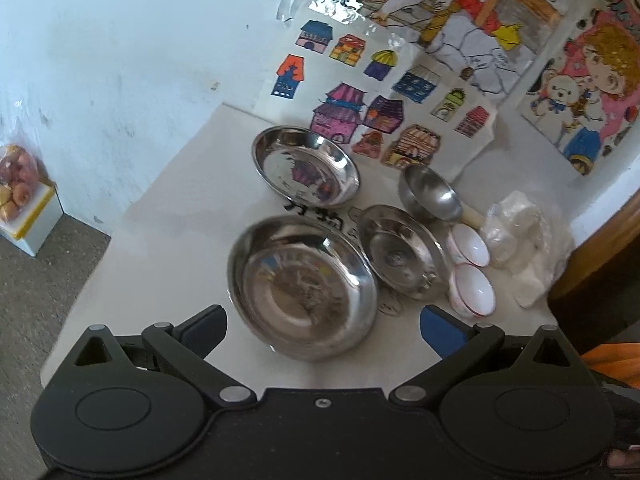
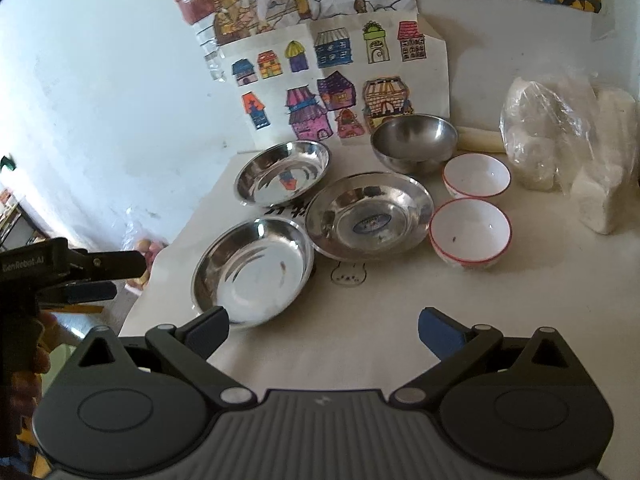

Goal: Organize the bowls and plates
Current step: 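Close the left gripper on the large steel plate rim while the right gripper grips it too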

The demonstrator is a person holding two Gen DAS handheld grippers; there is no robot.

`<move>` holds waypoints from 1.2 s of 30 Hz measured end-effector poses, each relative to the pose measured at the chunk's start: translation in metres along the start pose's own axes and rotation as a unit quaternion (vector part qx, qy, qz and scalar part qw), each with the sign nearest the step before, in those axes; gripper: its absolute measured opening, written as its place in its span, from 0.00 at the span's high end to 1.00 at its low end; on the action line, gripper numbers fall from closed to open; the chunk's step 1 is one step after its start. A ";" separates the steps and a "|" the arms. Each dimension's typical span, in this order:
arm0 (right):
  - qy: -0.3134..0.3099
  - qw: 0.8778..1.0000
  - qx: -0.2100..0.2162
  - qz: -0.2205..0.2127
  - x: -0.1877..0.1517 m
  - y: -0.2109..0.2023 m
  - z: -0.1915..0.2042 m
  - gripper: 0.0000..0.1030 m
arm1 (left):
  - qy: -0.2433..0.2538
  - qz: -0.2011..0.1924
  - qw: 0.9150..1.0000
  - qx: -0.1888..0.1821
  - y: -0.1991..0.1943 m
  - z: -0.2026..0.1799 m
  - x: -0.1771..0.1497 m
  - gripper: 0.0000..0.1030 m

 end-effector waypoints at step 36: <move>0.031 0.998 -0.053 0.032 0.125 0.204 0.074 0.02 | 0.122 0.114 0.986 0.024 0.197 0.124 0.173 0.07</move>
Point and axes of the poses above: each gripper's, at about its wrist camera, not at the fingertips, and y roughly the way its jaws point, z to its left, x to its top, the point moved 10 cm from there along y, roughly the way its jaws point, and after that the axes turned 13 degrees about -x, right-handed, at the moved point
